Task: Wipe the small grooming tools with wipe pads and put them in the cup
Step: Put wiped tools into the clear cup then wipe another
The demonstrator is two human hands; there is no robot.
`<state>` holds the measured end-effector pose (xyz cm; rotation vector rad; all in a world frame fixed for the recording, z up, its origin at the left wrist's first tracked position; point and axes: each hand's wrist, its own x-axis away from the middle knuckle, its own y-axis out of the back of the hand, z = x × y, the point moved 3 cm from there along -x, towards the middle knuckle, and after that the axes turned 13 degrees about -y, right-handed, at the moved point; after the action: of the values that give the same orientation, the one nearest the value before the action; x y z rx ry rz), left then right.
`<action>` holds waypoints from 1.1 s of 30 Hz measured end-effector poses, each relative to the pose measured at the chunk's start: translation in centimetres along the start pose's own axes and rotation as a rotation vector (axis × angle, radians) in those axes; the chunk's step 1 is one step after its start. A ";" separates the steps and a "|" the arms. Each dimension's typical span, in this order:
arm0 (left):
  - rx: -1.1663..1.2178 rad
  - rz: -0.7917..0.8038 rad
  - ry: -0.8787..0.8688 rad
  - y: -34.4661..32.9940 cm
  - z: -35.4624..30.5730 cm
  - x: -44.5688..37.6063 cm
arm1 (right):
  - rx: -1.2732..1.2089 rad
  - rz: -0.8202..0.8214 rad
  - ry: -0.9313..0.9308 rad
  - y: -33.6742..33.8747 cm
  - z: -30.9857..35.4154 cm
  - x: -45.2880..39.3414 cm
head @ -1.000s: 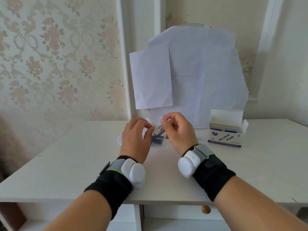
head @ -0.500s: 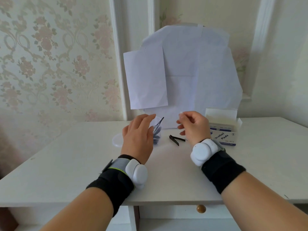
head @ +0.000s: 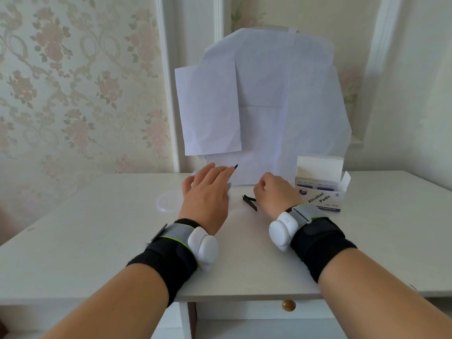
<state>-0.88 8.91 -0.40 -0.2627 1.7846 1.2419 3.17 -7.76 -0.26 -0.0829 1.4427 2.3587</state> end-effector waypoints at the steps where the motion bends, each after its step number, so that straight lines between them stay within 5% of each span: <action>1: 0.002 -0.007 -0.002 0.0 -0.1 0.0 | 0.069 0.044 0.010 -0.3 -0.2 0.0; 10: -0.040 -0.038 -0.041 0.3 -0.6 -0.7 | 0.187 0.021 -0.008 -0.9 -0.6 -0.2; 18: -0.164 0.108 -0.019 -1.6 -0.3 -2.1 | 0.228 0.078 0.026 -0.8 -0.4 -0.4; 33: -0.121 -0.142 -0.050 -1.0 -0.6 -2.1 | -0.228 -0.163 0.096 1.1 -0.1 0.3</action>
<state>0.61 7.32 0.66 -0.4167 1.6220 1.2455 2.48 -8.20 0.49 -0.3641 1.1537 2.4003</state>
